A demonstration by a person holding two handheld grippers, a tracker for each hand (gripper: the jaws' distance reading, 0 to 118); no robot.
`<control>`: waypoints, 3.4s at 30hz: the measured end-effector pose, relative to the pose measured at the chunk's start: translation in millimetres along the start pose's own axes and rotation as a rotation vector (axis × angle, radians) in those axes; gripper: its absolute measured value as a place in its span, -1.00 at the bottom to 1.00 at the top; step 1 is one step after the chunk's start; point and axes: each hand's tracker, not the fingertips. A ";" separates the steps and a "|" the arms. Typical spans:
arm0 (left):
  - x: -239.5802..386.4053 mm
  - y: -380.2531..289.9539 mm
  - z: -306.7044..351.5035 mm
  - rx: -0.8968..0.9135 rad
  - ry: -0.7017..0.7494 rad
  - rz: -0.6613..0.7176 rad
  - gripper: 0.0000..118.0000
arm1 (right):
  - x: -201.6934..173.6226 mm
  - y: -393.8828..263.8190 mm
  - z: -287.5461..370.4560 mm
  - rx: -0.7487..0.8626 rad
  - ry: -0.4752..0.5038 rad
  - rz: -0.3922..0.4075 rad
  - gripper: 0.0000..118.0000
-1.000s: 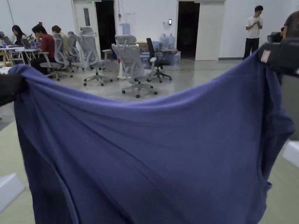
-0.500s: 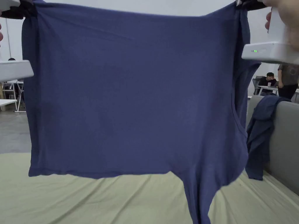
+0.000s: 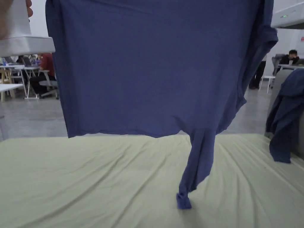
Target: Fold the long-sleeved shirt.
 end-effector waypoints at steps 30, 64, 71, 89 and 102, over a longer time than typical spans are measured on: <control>-78.8 -427.0 324.4 -0.720 -0.055 0.029 -0.99 | 40.3 -502.9 263.6 -0.738 0.215 0.029 -0.97; -100.2 -550.5 489.3 -0.948 0.069 0.228 1.00 | 44.3 -644.3 376.2 -1.047 0.240 0.010 0.96; -69.1 -475.9 514.2 -0.765 0.011 0.230 0.86 | 29.4 -576.9 390.7 -0.802 0.128 0.103 1.00; -66.8 -499.1 403.2 -0.681 -0.025 0.228 -0.95 | -94.3 -553.2 -130.7 -0.706 0.273 -0.020 1.00; -89.1 -550.1 389.2 -0.787 -0.084 0.253 -0.95 | -135.5 -623.1 -281.1 -0.841 0.016 -0.053 0.48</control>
